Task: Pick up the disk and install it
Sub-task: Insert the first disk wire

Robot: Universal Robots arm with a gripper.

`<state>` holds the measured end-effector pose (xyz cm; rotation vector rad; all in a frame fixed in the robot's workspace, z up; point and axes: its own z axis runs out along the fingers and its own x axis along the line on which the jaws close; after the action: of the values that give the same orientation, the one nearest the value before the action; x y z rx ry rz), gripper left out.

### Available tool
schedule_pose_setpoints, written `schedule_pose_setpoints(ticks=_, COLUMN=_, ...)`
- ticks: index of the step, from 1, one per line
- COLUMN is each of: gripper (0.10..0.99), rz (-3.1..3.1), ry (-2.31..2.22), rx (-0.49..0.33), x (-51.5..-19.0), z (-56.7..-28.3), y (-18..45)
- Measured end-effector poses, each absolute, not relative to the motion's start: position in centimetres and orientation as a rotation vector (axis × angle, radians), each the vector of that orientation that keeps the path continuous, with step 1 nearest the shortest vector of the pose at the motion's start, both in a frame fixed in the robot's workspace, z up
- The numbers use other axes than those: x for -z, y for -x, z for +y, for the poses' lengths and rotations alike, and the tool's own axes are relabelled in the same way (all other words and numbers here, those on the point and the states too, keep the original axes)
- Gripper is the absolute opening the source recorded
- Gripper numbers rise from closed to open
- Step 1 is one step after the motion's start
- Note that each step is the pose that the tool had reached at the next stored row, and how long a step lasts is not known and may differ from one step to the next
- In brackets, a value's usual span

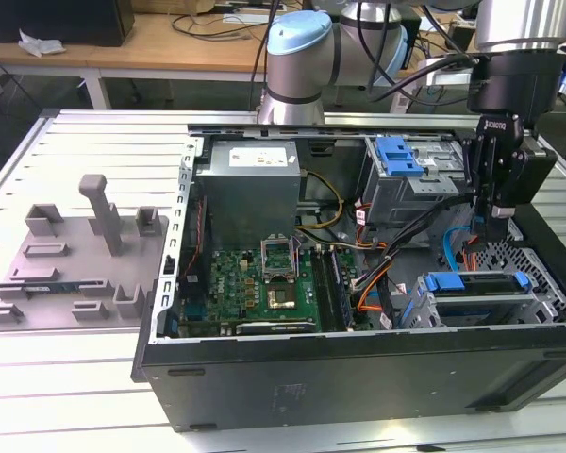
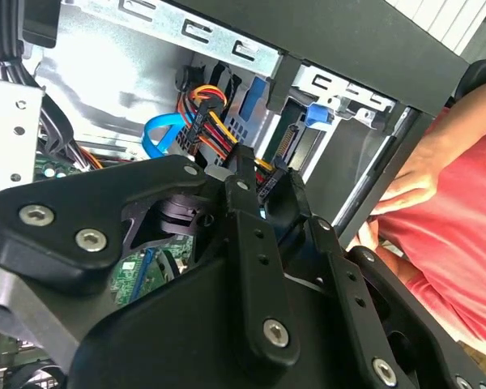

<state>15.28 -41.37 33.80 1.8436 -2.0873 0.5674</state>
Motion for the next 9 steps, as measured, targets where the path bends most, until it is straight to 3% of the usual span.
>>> schedule_pose_setpoints(ticks=1, gripper=0.180, rz=-2.087, ry=-1.844, rx=-0.567, x=-33.79, z=-41.37, y=-15.28)
schedule_pose_setpoints(ticks=9, gripper=0.165, rz=-2.104, ry=-1.849, rx=-0.548, x=-34.27, z=-41.52, y=-15.36)
